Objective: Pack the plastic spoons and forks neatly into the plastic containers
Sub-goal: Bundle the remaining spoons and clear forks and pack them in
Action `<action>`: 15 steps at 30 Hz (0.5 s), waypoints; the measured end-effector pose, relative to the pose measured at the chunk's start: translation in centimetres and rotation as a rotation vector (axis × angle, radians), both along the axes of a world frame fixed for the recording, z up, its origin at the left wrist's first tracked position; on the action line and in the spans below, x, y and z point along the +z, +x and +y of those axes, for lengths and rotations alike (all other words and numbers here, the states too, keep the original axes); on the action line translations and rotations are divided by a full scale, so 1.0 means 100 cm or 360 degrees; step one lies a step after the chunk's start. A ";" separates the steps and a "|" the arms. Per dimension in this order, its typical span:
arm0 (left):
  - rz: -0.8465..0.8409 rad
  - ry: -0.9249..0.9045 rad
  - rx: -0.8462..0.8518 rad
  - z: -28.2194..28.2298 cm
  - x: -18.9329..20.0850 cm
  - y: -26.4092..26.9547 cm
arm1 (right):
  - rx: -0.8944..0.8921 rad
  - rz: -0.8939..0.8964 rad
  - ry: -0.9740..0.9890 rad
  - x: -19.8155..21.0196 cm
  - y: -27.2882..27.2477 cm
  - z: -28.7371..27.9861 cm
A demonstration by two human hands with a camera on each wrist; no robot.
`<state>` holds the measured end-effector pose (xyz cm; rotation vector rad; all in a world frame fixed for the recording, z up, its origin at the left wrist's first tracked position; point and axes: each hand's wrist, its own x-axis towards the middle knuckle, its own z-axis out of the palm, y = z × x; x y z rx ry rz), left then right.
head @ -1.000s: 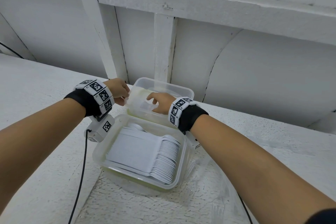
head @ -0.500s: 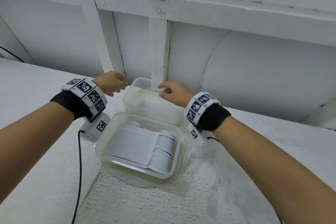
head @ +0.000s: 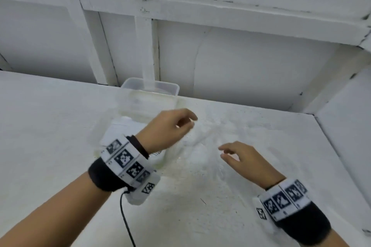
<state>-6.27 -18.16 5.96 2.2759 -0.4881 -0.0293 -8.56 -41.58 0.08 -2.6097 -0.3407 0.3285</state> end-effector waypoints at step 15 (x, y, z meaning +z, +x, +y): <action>0.0606 0.1010 -0.0217 -0.066 -0.091 -0.035 | -0.0286 0.0060 -0.0203 -0.028 -0.067 -0.032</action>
